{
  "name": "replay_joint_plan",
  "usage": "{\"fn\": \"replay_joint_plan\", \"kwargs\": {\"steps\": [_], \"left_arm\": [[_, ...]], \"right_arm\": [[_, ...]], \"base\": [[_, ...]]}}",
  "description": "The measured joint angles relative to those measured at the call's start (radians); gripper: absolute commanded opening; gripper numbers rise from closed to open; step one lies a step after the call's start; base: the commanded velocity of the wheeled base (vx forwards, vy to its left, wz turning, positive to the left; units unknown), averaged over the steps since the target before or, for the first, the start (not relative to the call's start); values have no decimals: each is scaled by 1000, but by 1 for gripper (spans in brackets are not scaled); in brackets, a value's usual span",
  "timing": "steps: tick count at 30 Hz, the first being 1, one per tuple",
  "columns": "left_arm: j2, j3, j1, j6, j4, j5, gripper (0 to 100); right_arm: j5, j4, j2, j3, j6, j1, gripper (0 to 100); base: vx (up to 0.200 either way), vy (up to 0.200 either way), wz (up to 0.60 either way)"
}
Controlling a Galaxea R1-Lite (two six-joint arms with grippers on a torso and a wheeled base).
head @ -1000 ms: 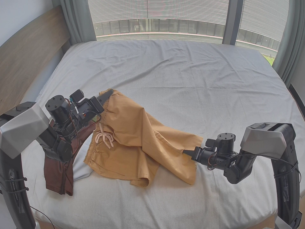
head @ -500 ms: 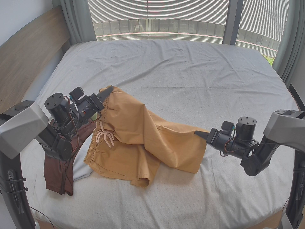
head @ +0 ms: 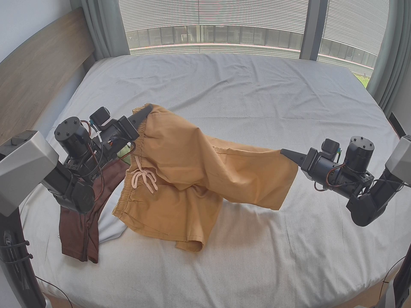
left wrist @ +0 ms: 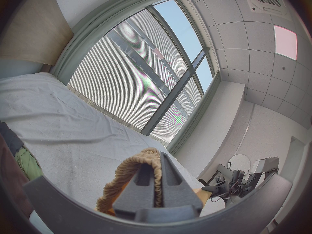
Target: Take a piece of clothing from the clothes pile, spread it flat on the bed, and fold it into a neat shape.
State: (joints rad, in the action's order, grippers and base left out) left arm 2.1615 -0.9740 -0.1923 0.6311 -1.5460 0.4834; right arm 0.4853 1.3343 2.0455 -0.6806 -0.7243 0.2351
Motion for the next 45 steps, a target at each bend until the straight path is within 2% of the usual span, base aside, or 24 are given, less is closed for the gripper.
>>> {"fn": "replay_joint_plan", "kwargs": {"steps": [15, 23, 35, 45], "left_arm": [[-38, 26, -1, 2, 0, 0, 0], [-79, 35, -8, 6, 0, -1, 0], [-120, 28, -24, 30, 0, -10, 0], [-139, 24, -23, 35, 1, -15, 0]], "right_arm": [[0, -11, -120, 1, 1, -21, 0], [-1, -67, -175, -48, 3, -21, 0], [-4, -474, -317, -287, 10, -33, 0], [-4, -638, -416, -435, 35, -64, 0]], "base": [[0, 0, 0], [0, 0, 0], [0, 0, 0], [0, 0, 0]]}}
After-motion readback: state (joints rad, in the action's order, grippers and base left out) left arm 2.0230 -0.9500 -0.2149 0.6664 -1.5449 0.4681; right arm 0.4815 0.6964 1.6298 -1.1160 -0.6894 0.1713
